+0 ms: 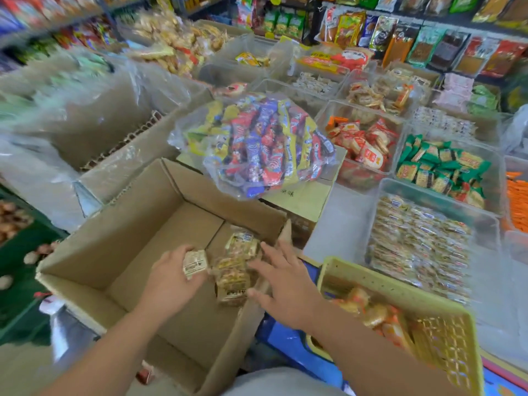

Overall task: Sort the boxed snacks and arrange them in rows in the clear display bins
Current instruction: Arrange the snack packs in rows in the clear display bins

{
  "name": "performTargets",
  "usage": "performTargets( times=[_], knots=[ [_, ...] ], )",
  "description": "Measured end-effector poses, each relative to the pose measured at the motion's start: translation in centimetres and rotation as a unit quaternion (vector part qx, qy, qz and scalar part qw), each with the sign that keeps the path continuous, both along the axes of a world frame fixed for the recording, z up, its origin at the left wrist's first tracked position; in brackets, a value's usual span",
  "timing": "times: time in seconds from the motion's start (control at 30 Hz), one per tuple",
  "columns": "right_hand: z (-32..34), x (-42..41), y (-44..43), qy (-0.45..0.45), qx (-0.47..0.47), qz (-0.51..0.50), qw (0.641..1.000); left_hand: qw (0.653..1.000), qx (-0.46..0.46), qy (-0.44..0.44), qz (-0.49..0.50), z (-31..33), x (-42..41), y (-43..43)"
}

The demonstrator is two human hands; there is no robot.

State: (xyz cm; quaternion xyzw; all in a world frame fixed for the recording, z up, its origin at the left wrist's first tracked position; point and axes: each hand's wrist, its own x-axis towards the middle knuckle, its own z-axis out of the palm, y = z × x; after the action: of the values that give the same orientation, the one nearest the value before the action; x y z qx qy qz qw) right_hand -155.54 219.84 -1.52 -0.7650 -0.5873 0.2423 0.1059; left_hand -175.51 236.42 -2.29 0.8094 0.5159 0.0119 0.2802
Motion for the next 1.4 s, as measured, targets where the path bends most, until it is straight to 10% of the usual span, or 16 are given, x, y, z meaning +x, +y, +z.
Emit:
performTargets(
  times=[0.4,0.67,1.4],
  knots=[
    [-0.9,-1.4,0.8,0.008,-0.056,-0.037,0.998,0.964,-0.172,0.176,-0.099,-5.9,3.0,7.9],
    [-0.5,-1.2,1.1,0.009,-0.079,-0.032,0.996,0.951,-0.112,0.234,-0.169,-8.9,3.9,7.4],
    [-1.3,-1.0,0.8,0.055,-0.06,-0.041,0.996,0.904,-0.417,0.063,-0.072,-11.0,3.8,4.8]
  ],
)
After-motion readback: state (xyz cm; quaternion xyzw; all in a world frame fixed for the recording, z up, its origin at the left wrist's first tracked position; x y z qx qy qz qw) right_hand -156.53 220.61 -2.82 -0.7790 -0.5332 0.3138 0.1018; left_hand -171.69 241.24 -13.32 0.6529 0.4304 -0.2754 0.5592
